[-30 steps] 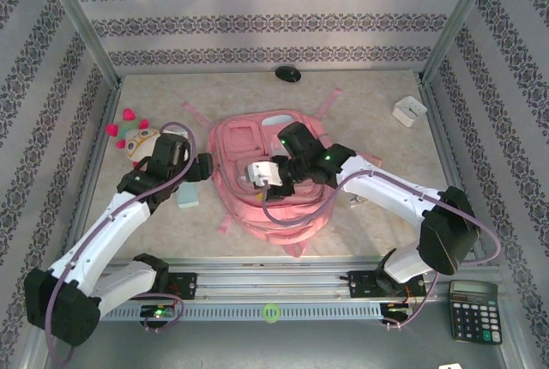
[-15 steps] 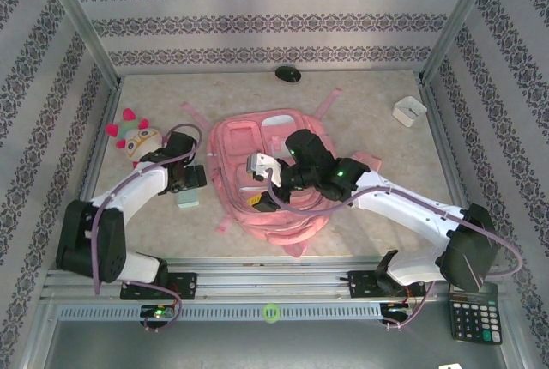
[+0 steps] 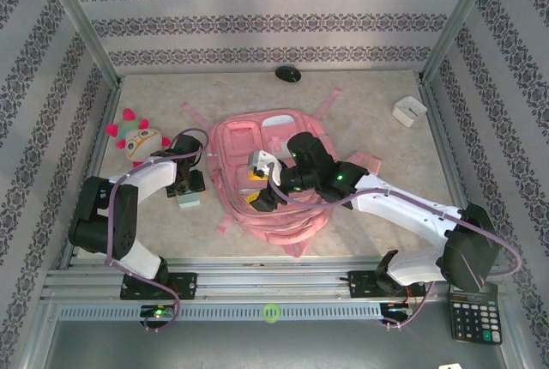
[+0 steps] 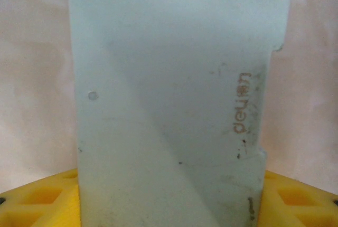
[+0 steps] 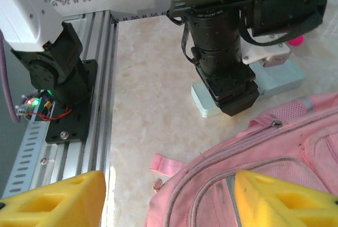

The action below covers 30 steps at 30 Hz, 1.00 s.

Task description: Pack books, pencil case, and school supplies into a backpack

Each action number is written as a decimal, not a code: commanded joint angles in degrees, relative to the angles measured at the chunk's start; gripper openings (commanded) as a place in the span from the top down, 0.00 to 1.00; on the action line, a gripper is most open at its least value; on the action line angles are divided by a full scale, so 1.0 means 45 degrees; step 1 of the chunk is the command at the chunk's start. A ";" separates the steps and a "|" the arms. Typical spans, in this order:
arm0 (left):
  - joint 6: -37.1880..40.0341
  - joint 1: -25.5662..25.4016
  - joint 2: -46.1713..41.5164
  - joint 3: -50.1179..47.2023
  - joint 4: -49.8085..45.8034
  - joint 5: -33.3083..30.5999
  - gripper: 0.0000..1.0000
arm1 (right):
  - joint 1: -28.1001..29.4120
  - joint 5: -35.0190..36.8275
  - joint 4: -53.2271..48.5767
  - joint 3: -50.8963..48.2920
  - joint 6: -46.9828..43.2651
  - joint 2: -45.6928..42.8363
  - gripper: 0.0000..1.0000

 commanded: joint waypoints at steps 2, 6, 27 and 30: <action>0.0264 0.0089 -0.1786 0.0270 -0.0283 -0.0001 0.50 | -0.0321 0.1007 0.0500 0.0078 0.2868 -0.0643 0.34; 0.1638 0.0046 -0.4605 0.0243 -0.0132 0.1127 0.52 | -0.0993 0.0953 0.0452 0.0155 0.4501 -0.0860 0.34; 1.3491 -0.1277 -0.9772 -0.0338 0.2203 0.9831 0.68 | -0.3026 -0.1071 -0.0668 0.0863 0.9773 -0.2098 0.29; 1.4394 -0.1379 -0.9494 -0.0114 0.1646 0.9523 0.68 | -0.2658 -0.1065 -0.0707 0.1123 0.9846 -0.1974 0.27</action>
